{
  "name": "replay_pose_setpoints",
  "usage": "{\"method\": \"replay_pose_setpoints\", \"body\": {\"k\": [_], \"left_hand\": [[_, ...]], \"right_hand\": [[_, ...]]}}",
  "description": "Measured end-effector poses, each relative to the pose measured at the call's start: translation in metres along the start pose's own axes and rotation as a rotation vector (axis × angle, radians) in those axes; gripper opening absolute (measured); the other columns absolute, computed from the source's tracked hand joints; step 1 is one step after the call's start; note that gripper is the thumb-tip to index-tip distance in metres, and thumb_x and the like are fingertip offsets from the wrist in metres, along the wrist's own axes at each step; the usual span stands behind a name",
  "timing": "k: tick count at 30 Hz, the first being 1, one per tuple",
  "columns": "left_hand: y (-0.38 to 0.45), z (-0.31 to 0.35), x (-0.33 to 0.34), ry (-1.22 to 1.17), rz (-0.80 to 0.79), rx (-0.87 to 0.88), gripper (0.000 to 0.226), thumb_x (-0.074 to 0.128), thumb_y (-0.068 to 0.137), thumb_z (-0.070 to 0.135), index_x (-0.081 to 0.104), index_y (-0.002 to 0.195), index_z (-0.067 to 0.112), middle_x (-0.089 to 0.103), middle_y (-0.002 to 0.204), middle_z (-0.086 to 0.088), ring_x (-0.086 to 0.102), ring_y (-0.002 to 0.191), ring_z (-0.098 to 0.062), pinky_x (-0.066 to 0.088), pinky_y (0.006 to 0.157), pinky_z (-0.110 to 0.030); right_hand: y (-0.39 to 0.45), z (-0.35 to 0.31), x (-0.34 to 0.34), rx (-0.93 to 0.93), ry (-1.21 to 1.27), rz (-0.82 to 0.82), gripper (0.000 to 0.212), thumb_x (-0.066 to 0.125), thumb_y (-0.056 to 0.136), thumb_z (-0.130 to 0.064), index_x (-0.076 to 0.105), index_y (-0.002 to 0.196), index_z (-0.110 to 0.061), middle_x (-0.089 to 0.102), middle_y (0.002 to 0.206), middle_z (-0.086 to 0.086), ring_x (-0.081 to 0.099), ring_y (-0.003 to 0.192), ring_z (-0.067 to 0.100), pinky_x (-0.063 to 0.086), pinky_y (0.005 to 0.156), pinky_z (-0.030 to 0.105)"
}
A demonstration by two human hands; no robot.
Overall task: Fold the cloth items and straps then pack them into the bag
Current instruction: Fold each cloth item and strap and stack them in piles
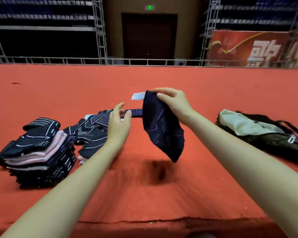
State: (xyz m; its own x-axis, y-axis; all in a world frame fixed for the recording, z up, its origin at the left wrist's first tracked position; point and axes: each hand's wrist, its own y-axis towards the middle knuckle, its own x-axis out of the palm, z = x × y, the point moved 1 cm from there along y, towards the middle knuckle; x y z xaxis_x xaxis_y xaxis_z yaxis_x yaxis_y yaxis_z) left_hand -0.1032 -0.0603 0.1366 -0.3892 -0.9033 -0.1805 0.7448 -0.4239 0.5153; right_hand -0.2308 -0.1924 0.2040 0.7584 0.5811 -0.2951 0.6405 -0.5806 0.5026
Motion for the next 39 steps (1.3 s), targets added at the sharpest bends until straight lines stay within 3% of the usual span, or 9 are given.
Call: {"method": "replay_pose_setpoints", "body": {"k": [3, 7, 14, 17, 21, 25, 30, 33, 39], "left_hand": [[-0.020, 0.014, 0.031, -0.274, -0.142, -0.186, 0.036, 0.043, 0.099, 0.027, 0.050, 0.132, 0.017, 0.054, 0.124, 0.005, 0.049, 0.115, -0.012, 0.037, 0.097, -0.027], [-0.069, -0.005, 0.062, -0.509, -0.380, -0.513, 0.021, 0.051, 0.095, 0.026, 0.061, 0.113, 0.020, 0.066, 0.104, -0.002, 0.061, 0.092, -0.018, 0.047, 0.075, -0.030], [-0.099, -0.046, 0.054, -0.382, -0.031, -0.493, 0.023, 0.046, 0.092, 0.000, 0.058, 0.108, 0.012, 0.061, 0.090, 0.003, 0.056, 0.079, -0.009, 0.046, 0.066, -0.011], [-0.087, -0.063, 0.037, -0.330, 0.058, -0.469, 0.030, 0.045, 0.092, -0.002, 0.058, 0.117, 0.010, 0.059, 0.104, 0.000, 0.054, 0.093, -0.013, 0.042, 0.085, -0.020], [-0.074, -0.091, 0.015, -0.068, 0.023, -0.452, 0.031, 0.048, 0.091, 0.004, 0.058, 0.120, 0.009, 0.055, 0.116, 0.005, 0.050, 0.105, -0.013, 0.036, 0.097, -0.023], [-0.074, -0.117, 0.002, 0.125, -0.224, -0.535, 0.023, 0.056, 0.089, 0.012, 0.065, 0.110, 0.010, 0.064, 0.109, -0.002, 0.059, 0.105, -0.022, 0.039, 0.082, -0.024], [-0.086, -0.104, 0.009, -0.010, -0.229, -0.561, 0.037, 0.064, 0.087, 0.015, 0.057, 0.123, 0.014, 0.065, 0.115, -0.009, 0.062, 0.102, -0.023, 0.046, 0.090, -0.033], [-0.100, -0.102, 0.017, 0.162, -0.263, -0.432, 0.041, 0.066, 0.084, 0.026, 0.055, 0.124, 0.024, 0.067, 0.100, 0.002, 0.064, 0.094, -0.015, 0.048, 0.084, -0.030], [-0.104, -0.101, 0.017, 0.382, -0.240, -0.339, 0.048, 0.060, 0.084, 0.025, 0.049, 0.130, 0.032, 0.063, 0.122, 0.002, 0.057, 0.114, -0.018, 0.044, 0.091, -0.033]], "right_hand": [[-0.029, 0.010, -0.014, 0.023, -0.046, -0.115, 0.025, 0.056, 0.092, -0.007, 0.068, 0.114, -0.009, 0.068, 0.110, -0.001, 0.060, 0.099, 0.002, 0.044, 0.092, 0.014], [-0.060, 0.045, -0.017, 0.105, 0.010, -0.149, 0.023, 0.058, 0.092, -0.007, 0.067, 0.112, -0.013, 0.068, 0.107, 0.000, 0.060, 0.095, 0.003, 0.045, 0.093, 0.021], [-0.109, 0.109, -0.008, 0.362, -0.141, -0.196, 0.010, 0.065, 0.089, -0.025, 0.068, 0.097, -0.019, 0.066, 0.083, 0.004, 0.058, 0.070, 0.013, 0.048, 0.062, 0.028], [-0.123, 0.129, -0.007, 0.356, -0.187, -0.246, 0.012, 0.064, 0.089, -0.030, 0.067, 0.085, -0.019, 0.066, 0.082, -0.001, 0.057, 0.074, 0.009, 0.045, 0.072, 0.025], [-0.133, 0.154, 0.001, 0.289, -0.659, -0.494, 0.019, 0.064, 0.087, -0.040, 0.054, 0.082, -0.024, 0.050, 0.093, -0.002, 0.041, 0.096, 0.015, 0.036, 0.089, 0.034], [-0.127, 0.151, -0.004, 0.490, -0.181, -0.266, 0.018, 0.068, 0.085, -0.020, 0.054, 0.074, -0.019, 0.056, 0.074, -0.002, 0.051, 0.072, 0.011, 0.043, 0.067, 0.027], [-0.121, 0.157, -0.024, 0.586, 0.164, 0.247, 0.011, 0.068, 0.084, -0.008, 0.064, 0.093, -0.012, 0.062, 0.079, -0.001, 0.055, 0.071, 0.011, 0.044, 0.054, 0.009], [-0.125, 0.156, -0.026, 0.618, 0.357, 0.322, 0.031, 0.065, 0.087, -0.011, 0.060, 0.117, -0.011, 0.064, 0.088, 0.001, 0.060, 0.073, 0.009, 0.049, 0.056, 0.011], [-0.143, 0.158, -0.029, 0.622, 0.469, 0.299, 0.052, 0.062, 0.090, -0.016, 0.043, 0.138, -0.017, 0.065, 0.101, 0.008, 0.064, 0.081, 0.013, 0.053, 0.069, 0.023]]}}
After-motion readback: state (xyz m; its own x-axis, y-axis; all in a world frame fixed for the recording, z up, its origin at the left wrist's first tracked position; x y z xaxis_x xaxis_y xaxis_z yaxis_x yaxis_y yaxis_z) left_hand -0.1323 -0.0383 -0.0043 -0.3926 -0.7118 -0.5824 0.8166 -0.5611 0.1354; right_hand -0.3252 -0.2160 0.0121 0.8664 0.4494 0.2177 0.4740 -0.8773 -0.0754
